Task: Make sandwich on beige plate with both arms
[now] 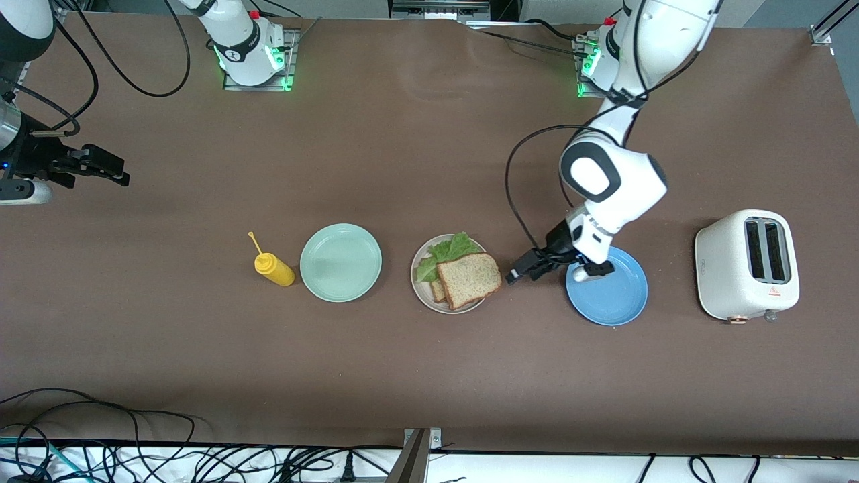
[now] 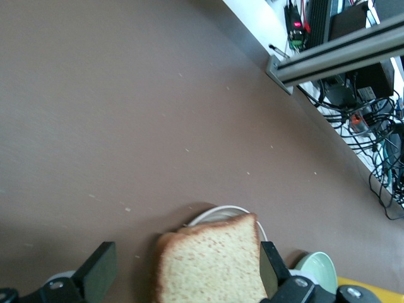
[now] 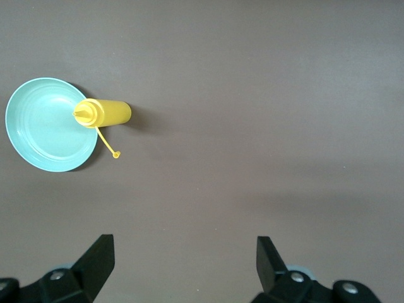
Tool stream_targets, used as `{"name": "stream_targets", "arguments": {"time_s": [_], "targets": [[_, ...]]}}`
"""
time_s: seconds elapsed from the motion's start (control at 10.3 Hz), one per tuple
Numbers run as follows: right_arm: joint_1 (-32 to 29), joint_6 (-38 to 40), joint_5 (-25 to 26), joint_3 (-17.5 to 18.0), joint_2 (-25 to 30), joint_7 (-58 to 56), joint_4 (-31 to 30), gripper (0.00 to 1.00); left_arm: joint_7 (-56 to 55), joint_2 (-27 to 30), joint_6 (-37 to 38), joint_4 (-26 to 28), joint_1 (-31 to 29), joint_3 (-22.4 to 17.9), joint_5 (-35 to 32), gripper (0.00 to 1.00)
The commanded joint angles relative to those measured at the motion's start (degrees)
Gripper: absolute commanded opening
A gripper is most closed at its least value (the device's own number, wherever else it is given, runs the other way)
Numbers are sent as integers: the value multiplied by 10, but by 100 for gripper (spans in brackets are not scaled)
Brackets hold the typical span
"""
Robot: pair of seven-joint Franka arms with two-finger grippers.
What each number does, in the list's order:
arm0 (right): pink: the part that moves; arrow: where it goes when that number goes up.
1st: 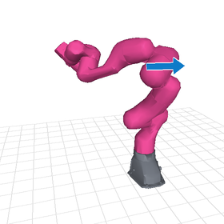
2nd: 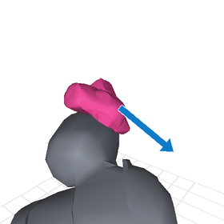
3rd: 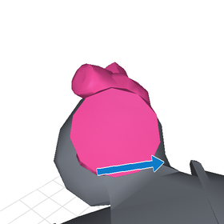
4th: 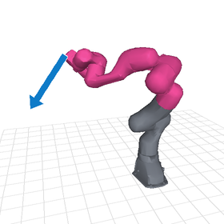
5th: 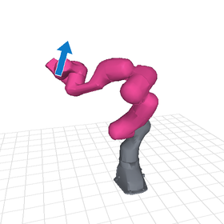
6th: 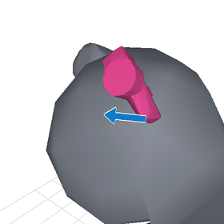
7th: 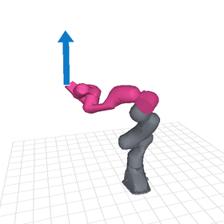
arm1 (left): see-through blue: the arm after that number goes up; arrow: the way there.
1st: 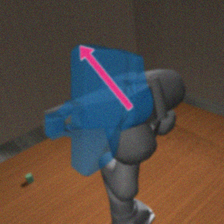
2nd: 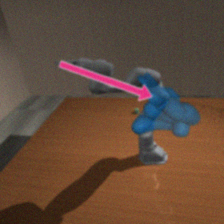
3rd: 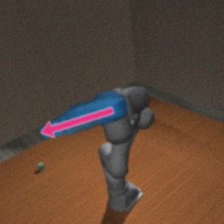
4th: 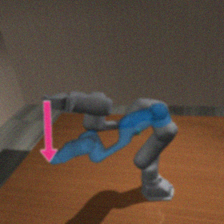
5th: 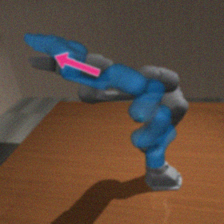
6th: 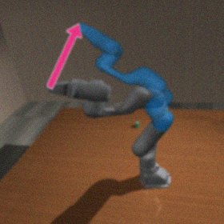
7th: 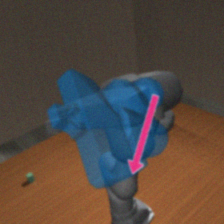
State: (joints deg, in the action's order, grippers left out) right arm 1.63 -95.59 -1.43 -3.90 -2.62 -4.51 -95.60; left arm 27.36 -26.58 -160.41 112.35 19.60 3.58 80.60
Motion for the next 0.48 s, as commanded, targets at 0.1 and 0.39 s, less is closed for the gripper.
{"name": "stream_targets", "arguments": {"time_s": [0.1, 0.39], "targets": [[3, 4, -10, -2, 4, -4, -3, 100, 3, 62, 5, 70, -46, 3, -76, 100], [3, 3, -11, -2, 3, -4, -3, 100, 3, 86, 27, 100, -90, 2, -156, 100]]}}
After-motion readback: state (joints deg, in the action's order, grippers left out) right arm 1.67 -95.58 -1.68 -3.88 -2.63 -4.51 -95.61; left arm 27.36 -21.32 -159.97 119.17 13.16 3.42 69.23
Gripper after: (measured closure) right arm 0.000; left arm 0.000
